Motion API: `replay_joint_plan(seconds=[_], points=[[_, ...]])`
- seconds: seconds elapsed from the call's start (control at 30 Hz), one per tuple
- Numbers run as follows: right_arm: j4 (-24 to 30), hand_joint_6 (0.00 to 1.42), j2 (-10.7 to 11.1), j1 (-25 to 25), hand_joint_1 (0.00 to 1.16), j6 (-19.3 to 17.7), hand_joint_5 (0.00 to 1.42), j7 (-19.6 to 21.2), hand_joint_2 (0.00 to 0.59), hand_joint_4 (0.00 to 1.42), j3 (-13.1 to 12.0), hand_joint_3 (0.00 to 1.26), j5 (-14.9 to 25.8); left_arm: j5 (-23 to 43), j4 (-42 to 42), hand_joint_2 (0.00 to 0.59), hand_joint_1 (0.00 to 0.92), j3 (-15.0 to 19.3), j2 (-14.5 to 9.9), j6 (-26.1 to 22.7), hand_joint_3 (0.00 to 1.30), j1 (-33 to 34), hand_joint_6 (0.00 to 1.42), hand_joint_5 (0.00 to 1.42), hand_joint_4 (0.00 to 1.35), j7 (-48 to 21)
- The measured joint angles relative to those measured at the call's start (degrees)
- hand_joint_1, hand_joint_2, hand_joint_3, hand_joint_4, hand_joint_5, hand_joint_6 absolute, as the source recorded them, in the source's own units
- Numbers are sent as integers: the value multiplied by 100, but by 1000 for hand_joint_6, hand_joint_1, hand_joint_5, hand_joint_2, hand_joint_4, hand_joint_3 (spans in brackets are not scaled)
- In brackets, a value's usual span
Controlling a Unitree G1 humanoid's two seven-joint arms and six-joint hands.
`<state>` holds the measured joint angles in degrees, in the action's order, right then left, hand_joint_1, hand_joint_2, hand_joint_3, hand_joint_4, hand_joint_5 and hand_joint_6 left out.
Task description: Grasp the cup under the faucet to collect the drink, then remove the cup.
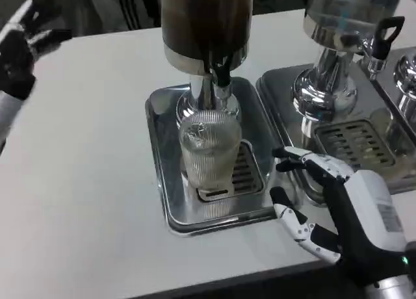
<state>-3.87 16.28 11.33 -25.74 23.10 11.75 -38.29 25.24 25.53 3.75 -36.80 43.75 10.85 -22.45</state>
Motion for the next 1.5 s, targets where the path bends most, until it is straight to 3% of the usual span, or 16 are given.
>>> replay_joint_plan(seconds=[0.1, 0.2, 0.27, 0.37, 0.53, 0.87, 1.13, 1.5], points=[[-76, 234, 0, -55, 439, -13, 316, 0, 426, 410, -4, 328, 53, 940, -283, 90, 0, 223, -37, -691, 46, 278, 136, 172, 41, -1124], [-178, 233, -3, -149, 439, -39, 315, 2, 426, 407, -16, 327, 139, 1726, -519, 109, 0, 429, -99, -1877, 40, 727, 117, 151, 8, -2361], [-233, 232, -5, -186, 439, -60, 314, 4, 426, 407, -19, 326, 157, 1883, -570, 93, 0, 467, -96, -2298, 37, 864, 97, 129, 0, -2728], [-283, 231, -7, -205, 439, -96, 314, 12, 426, 406, -27, 326, 168, 2062, -571, 62, 0, 469, -11, -3372, 55, 1102, 69, 104, 0, -3470], [-344, 224, -18, -216, 439, -123, 314, 36, 426, 405, -38, 326, 212, 2014, -571, 48, 0, 489, 293, -4042, 69, 1444, 45, 87, 0, -3776], [-376, 217, -94, -206, 439, -129, 314, 102, 426, 405, -42, 326, 227, 1437, -490, 48, 0, 477, 825, -4189, 39, 1918, 0, 4, 0, -3833], [-380, 216, -193, -161, 433, -129, 314, 169, 432, 405, -49, 332, 227, 791, -193, 38, 0, 474, 1270, -3852, 39, 2107, 0, 0, 0, -3799], [-380, 215, -200, -102, 425, -130, 314, 182, 433, 405, -62, 340, 227, 249, 386, 35, 0, 427, 1549, -3432, 39, 2212, 0, 0, 0, -3800]])
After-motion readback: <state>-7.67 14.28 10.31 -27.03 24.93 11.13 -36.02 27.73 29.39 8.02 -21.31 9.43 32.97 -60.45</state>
